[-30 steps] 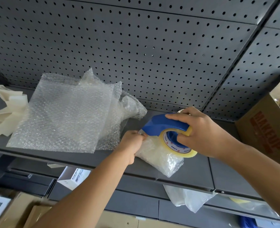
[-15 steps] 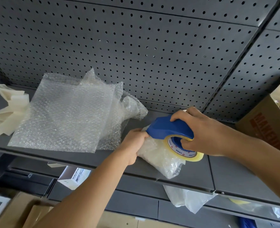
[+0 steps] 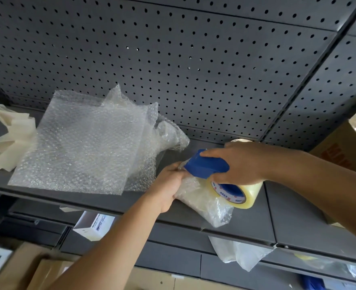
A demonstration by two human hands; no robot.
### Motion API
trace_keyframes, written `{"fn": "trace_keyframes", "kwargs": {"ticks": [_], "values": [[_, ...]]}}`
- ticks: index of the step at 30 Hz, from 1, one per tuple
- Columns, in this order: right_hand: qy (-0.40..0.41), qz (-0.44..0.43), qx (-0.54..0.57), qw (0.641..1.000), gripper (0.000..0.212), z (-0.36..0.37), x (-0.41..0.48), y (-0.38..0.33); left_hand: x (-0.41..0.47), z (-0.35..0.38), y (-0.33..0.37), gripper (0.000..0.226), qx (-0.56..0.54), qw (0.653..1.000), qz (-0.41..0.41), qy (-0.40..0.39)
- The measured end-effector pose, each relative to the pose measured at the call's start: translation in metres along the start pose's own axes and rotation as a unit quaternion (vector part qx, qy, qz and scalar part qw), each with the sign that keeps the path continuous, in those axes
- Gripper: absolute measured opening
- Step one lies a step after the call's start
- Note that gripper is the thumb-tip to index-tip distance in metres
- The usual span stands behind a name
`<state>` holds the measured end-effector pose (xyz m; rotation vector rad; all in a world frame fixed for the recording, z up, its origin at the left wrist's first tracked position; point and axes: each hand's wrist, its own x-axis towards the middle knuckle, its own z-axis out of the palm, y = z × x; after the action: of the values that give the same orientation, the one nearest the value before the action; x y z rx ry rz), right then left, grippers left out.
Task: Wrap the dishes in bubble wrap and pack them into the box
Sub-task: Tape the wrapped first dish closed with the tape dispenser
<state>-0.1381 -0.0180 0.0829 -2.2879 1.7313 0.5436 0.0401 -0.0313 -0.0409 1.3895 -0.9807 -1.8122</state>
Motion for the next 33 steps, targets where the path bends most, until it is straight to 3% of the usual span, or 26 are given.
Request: {"fn": "trace_keyframes", "kwargs": {"ticks": [23,33], "values": [[-0.05,-0.049,0.014,0.997,0.046,-0.03,0.003,-0.006,0.0,0.005,-0.005,0.022,-0.033,0.997,-0.019,0.074],[-0.089,-0.037,0.029,0.995,0.05,-0.037,-0.002,0.008,0.002,0.003,-0.006,0.022,-0.044,0.997,-0.007,0.071]]}}
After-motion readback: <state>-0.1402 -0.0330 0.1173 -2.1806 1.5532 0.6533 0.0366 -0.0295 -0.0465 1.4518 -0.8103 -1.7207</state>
